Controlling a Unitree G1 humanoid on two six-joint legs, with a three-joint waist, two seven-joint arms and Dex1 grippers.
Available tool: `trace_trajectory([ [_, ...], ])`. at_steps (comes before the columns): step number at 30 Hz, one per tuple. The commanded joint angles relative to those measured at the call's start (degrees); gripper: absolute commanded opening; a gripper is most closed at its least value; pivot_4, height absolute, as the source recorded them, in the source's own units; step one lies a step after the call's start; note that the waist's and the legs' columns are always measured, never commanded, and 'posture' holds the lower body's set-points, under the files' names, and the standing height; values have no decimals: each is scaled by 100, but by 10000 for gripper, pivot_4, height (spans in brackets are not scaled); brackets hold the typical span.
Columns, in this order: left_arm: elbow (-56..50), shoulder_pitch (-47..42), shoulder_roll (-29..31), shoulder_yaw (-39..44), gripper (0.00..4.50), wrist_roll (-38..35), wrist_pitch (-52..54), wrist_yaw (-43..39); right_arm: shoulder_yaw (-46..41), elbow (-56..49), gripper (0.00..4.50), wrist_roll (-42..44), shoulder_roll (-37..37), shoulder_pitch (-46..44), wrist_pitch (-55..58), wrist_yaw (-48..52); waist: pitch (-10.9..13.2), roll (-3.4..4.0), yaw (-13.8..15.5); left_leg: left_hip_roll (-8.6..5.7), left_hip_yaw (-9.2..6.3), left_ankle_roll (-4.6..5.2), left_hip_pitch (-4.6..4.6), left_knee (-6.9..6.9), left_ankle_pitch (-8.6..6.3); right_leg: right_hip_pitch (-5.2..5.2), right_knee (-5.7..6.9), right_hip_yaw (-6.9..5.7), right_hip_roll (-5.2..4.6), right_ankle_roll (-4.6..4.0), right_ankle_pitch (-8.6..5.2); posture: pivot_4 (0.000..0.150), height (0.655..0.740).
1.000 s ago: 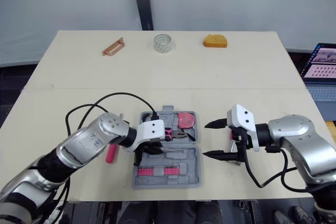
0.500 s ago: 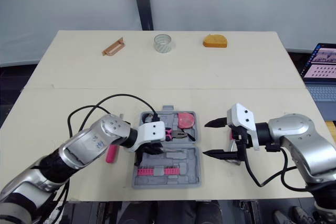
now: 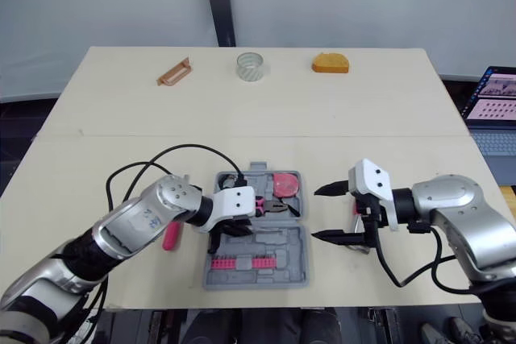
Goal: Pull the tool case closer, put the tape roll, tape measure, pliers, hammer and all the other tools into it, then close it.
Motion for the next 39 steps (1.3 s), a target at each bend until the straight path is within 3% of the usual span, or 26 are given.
trace_trajectory([
  [1,-47,10,-18,-35,958,77,-83,-27,-191,-101,45000,91,-111,11,-26,39,0,0,0,0,0,0,0,0,0,0,0,0,0,0,0,1500,7400],
  [18,-8,84,-59,-24,958,108,-101,-72,-210,-102,45000,89,-125,50,-26,38,0,0,-1,0,0,0,0,2,0,0,2,0,0,0,0,1500,7400],
  [26,-143,124,-25,41,39357,19,27,-114,-231,-169,45000,158,-142,103,28,63,0,0,-1,0,0,0,0,2,0,0,2,0,0,0,0,1500,7400],
  [36,-195,85,107,598,39357,-305,265,-179,-285,-252,45000,377,-175,59,119,-4,0,0,-1,0,-1,0,0,3,0,0,3,1,0,0,0,1500,7400],
  [39,341,404,-21,1449,39357,-495,-1144,-149,-331,-311,45000,543,-131,40,233,-67,0,0,-3,0,-1,0,1,4,0,0,3,1,0,0,0,1500,7400],
])
